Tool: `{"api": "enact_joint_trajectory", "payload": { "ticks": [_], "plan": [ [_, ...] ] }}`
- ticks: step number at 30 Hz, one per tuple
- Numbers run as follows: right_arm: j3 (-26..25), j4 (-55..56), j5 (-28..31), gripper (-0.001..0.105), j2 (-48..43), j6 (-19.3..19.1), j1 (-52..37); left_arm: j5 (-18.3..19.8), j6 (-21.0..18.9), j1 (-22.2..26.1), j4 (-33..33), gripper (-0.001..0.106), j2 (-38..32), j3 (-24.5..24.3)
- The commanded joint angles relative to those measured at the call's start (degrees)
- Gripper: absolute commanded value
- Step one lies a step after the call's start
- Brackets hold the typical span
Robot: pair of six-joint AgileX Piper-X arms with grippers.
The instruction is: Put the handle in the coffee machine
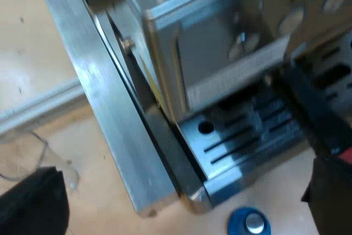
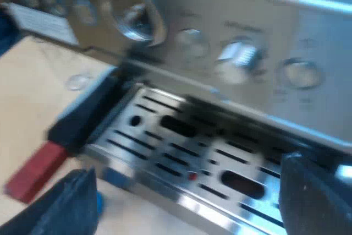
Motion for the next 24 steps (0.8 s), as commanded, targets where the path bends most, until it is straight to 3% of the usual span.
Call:
{"api": "enact_joint_trajectory", "payload": {
  "ticks": [1,7,10,17,24],
  "plan": [
    [-2.6,5.0,-1.0,0.070,-0.2,-0.9,-4.2,-0.4,0.4,1.8,-2.4,0.089,-0.2,-2.0],
    [-5.0,9.6,-3.6,0.070,-0.3,-0.9,-12.0,3.6,0.3,11.4,-2.6,0.089,-0.2,-4.2],
    [-6.1,12.6,-11.7,0.070,-0.3,-1.3,-20.7,3.6,0.3,14.5,-2.6,0.089,-0.2,-4.8],
    [-6.1,17.0,-18.5,0.070,-0.6,-2.4,-35.6,2.5,0.3,15.3,-2.4,0.089,-1.6,-4.7],
    [-6.1,22.2,-21.4,0.070,-4.0,-9.5,-50.7,2.5,0.3,15.3,-1.9,0.089,-4.3,-4.7]
  ]
}}
